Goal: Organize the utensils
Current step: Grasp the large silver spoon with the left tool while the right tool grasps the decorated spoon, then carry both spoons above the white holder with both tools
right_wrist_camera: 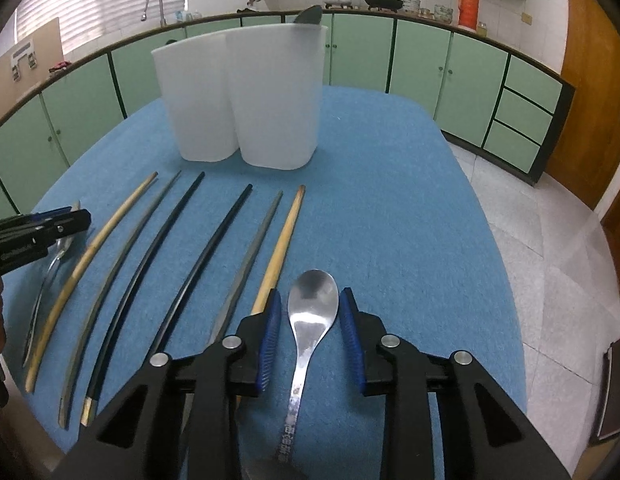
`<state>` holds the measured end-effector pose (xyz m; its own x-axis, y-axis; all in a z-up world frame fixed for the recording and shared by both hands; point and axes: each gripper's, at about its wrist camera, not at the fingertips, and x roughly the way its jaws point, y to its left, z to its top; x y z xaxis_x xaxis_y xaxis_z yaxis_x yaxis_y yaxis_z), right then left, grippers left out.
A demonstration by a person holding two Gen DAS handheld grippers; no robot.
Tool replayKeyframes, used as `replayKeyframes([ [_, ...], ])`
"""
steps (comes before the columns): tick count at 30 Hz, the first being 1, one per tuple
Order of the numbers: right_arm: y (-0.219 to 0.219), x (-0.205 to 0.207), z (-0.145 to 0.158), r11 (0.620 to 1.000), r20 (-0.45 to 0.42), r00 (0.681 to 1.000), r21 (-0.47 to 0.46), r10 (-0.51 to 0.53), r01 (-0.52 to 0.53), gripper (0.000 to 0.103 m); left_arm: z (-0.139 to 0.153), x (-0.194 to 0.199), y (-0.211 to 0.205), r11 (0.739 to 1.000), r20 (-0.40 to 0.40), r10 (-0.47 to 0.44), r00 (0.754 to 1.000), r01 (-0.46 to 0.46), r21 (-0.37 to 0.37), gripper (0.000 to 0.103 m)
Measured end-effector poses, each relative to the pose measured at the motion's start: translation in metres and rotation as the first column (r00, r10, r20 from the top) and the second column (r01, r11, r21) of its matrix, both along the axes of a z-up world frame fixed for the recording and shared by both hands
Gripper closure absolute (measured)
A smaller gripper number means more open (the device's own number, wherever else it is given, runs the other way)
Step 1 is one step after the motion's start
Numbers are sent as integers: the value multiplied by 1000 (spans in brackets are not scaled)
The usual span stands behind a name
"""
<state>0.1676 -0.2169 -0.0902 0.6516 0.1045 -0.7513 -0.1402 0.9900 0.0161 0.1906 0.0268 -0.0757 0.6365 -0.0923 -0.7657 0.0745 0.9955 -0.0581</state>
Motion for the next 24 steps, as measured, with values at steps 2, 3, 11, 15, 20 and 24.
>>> replayKeyframes([
  [2,1,0,0,1000,2,1000,-2,3,-3,76,0,0,0,1000,0,0,1000,0,-1,69],
  [3,2,0,0,1000,5,1000,-11,5,-5,76,0,0,0,1000,0,1,1000,-1,-1,69],
  [11,-6,-10,8,1000,51,999,17,-12,11,77,6,-4,3,1000,28,-2,1000,2,-12,69],
  [15,-16,-23,24,998,129,992,65,-17,9,77,13,-9,4,1000,62,-9,998,11,-23,69],
  [20,-23,-32,39,996,187,982,89,-29,13,77,24,-18,2,999,121,-27,992,32,-36,69],
  [24,-25,-36,49,995,219,975,98,-35,14,77,33,-26,1,998,171,-34,985,42,-46,69],
])
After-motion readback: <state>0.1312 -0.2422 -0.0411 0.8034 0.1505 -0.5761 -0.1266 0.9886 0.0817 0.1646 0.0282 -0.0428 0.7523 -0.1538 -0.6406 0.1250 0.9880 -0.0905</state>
